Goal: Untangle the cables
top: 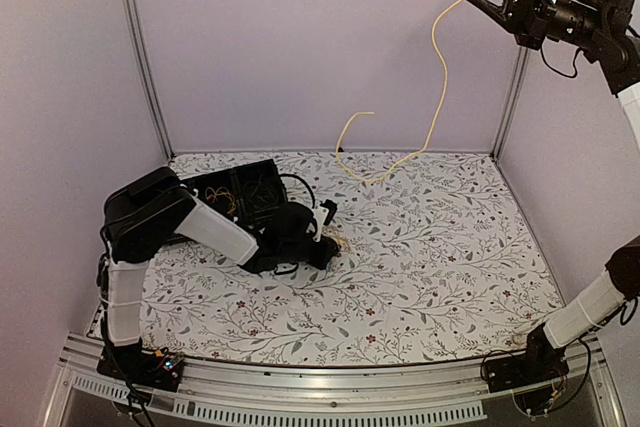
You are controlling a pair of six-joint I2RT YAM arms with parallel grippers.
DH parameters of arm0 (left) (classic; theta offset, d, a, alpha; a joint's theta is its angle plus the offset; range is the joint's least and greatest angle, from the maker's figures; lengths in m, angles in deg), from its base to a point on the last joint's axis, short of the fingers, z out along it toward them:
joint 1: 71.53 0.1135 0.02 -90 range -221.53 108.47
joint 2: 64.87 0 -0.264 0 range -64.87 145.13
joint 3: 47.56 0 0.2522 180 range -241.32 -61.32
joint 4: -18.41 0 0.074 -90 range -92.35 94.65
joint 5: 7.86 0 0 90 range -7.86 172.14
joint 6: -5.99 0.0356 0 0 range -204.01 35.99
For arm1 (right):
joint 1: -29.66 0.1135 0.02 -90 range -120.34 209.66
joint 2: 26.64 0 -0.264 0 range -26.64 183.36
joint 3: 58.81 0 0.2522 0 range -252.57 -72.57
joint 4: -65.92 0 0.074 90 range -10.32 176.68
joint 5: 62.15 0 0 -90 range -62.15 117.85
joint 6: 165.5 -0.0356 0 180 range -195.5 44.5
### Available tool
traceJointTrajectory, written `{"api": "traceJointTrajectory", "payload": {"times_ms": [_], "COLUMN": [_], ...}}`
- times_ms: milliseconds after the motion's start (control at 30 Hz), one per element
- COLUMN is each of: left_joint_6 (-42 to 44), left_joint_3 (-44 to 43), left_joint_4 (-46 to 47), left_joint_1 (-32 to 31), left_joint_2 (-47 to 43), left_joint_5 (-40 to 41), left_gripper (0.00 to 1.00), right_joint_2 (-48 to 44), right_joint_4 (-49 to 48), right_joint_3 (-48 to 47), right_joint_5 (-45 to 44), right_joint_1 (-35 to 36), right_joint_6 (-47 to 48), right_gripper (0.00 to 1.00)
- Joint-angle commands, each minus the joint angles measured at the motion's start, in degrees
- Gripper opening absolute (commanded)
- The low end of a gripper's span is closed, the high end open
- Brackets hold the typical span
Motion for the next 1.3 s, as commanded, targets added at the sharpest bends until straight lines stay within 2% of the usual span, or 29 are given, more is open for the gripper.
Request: {"api": "traceJointTrajectory", "payload": {"times_ms": [0, 133, 167, 433, 667, 800, 1033, 1267], "left_joint_6": [0.28, 0.95, 1.48, 6.93, 11.51, 9.31, 0.84, -1.53], "left_joint_3": [3.33, 9.81, 11.37, 17.78, 14.63, 10.19, -0.33, -6.69], "left_joint_4": [1.83, 7.12, 8.53, 12.66, 12.02, 12.49, 12.92, 14.06], "left_joint_1": [1.11, 0.62, 0.52, -1.75, -4.65, -5.13, -6.06, -6.95], "left_joint_2": [-2.99, -10.63, -12.57, -26.05, -33.44, -32.78, -24.43, -17.82], "left_joint_5": [-3.14, -3.2, -3.08, -2.69, -2.9, -5.33, -15.25, -18.85], "left_gripper": [0.17, 0.39, 0.41, 0.45, 0.48, 0.49, 0.57, 0.52], "right_joint_2": [-0.41, -2.25, -2.67, -6.14, -5.58, -3.69, -3.35, -3.12], "right_joint_4": [-0.35, -0.31, -0.49, -4.54, -4.82, -2.05, -2.09, -1.76], "right_joint_3": [2.3, 10.68, 13.12, 33.14, 42.78, 42.18, 42.9, 43.81], "right_joint_5": [-2.43, -3.89, -3.83, -3.16, -3.16, -2.21, -2.48, -2.94], "right_joint_1": [-0.54, -0.56, -0.57, -0.51, 0.14, 0.79, 2.47, 4.18], "right_joint_6": [-0.8, 1.9, 2.23, 4.28, 7.18, 9.3, 9.4, 10.2], "right_gripper": [0.0, 0.0, 0.0, 0.0, 0.0, 0.0, 0.0, 0.0]}}
